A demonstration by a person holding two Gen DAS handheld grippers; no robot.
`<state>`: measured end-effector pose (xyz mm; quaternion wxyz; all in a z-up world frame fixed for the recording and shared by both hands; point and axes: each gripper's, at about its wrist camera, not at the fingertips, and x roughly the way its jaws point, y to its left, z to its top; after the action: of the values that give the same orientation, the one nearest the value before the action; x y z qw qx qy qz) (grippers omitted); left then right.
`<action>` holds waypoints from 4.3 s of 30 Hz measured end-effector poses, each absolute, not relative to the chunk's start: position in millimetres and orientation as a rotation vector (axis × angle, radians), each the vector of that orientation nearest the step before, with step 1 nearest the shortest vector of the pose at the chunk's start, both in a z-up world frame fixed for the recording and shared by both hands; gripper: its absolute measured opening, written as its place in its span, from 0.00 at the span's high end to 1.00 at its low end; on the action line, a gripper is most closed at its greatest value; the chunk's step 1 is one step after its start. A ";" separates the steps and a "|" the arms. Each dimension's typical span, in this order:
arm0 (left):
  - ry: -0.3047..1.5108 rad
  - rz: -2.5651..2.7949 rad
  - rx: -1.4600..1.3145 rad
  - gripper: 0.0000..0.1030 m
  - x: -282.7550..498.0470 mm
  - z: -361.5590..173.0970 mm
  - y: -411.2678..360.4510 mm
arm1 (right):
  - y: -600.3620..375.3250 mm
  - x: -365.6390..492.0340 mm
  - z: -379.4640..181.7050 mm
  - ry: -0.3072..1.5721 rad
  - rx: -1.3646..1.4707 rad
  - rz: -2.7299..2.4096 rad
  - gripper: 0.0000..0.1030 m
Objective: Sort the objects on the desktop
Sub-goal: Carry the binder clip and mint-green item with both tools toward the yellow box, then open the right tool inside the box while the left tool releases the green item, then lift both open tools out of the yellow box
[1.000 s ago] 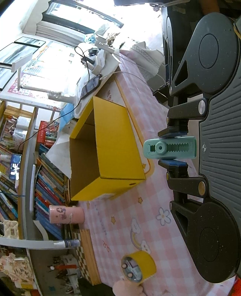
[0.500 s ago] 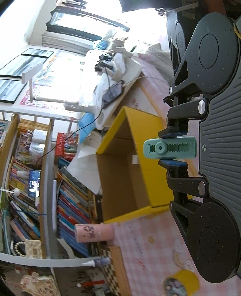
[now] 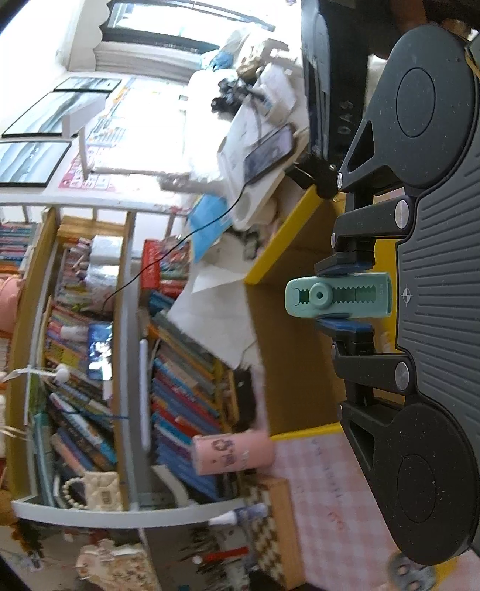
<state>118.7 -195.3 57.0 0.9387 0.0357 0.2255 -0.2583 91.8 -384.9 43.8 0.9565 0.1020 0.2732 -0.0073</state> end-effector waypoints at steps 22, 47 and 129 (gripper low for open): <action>0.646 -0.362 0.120 0.77 197.1 13.2 -230.5 | -383.6 226.1 40.2 0.613 -0.028 0.235 0.63; 0.795 -0.348 0.088 0.74 211.1 -11.0 -234.4 | -333.2 295.3 -9.8 0.987 -0.372 0.554 0.63; 0.764 -0.172 -0.017 0.25 33.8 -5.7 -59.2 | -245.5 31.9 -5.0 0.768 0.055 0.077 0.20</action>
<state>33.8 -59.2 -5.7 0.9244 -0.0080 0.3722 -0.0837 31.9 -245.5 -5.0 0.9260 0.0269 0.3747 0.0375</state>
